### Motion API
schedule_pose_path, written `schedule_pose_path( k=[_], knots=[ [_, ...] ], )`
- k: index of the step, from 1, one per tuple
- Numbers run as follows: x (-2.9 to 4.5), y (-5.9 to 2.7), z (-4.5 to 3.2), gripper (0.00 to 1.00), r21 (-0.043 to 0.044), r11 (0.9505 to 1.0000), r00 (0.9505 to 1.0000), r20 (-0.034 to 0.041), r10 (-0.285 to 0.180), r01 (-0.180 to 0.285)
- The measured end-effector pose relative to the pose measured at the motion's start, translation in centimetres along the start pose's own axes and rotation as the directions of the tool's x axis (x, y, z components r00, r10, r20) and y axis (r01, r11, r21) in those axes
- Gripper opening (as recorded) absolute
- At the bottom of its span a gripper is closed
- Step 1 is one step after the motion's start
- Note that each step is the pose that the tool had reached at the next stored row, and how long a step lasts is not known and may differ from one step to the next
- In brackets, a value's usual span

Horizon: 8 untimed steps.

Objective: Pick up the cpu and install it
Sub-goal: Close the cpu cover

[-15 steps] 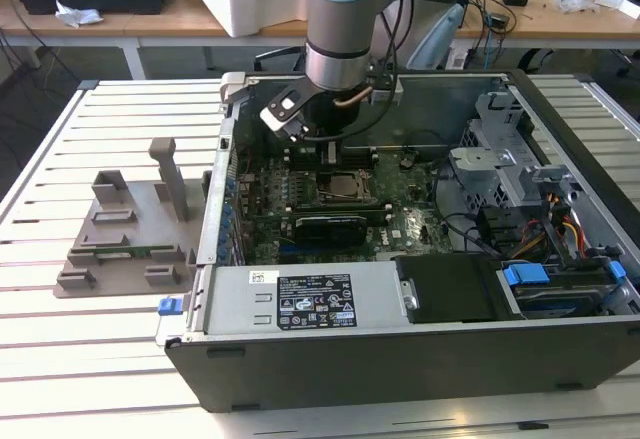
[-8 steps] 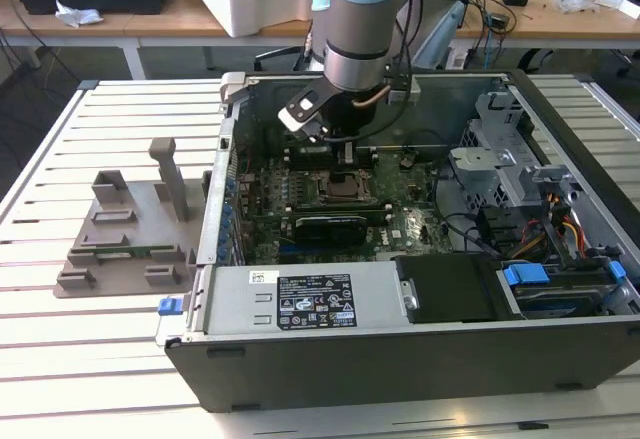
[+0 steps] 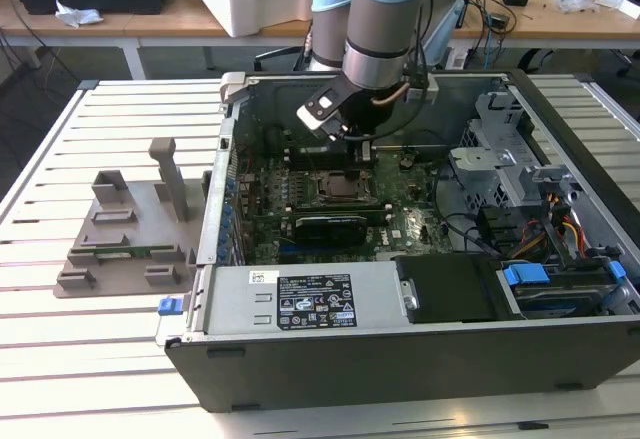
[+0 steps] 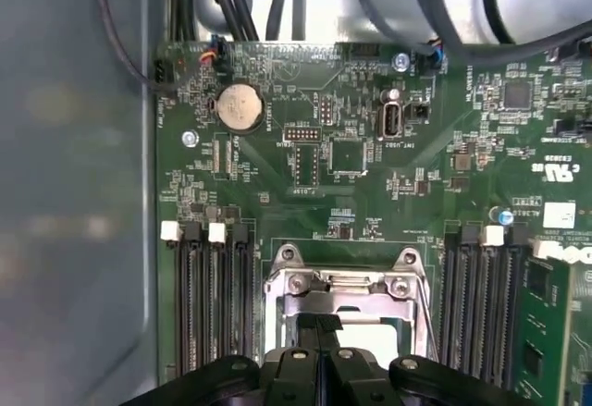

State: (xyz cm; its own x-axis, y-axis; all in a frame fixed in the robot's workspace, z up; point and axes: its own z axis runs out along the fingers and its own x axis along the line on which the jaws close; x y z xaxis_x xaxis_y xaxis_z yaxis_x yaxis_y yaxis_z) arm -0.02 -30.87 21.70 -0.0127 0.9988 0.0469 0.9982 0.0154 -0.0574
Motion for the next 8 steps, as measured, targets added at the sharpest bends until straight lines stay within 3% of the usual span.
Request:
schedule_pose_path(
  k=[3,6,8],
  knots=[
    [-0.04,-0.18,-0.48,0.11,0.0,1.0,1.0,-0.0049,-0.002,0.002],
    [-1.21,-0.53,-0.15,0.11,0.0011,0.9997,0.9997,-0.0054,-0.023,0.023],
    [-1.34,-0.57,0.15,0.11,0.0024,0.9988,0.9988,-0.0044,-0.049,0.049]
  ],
)
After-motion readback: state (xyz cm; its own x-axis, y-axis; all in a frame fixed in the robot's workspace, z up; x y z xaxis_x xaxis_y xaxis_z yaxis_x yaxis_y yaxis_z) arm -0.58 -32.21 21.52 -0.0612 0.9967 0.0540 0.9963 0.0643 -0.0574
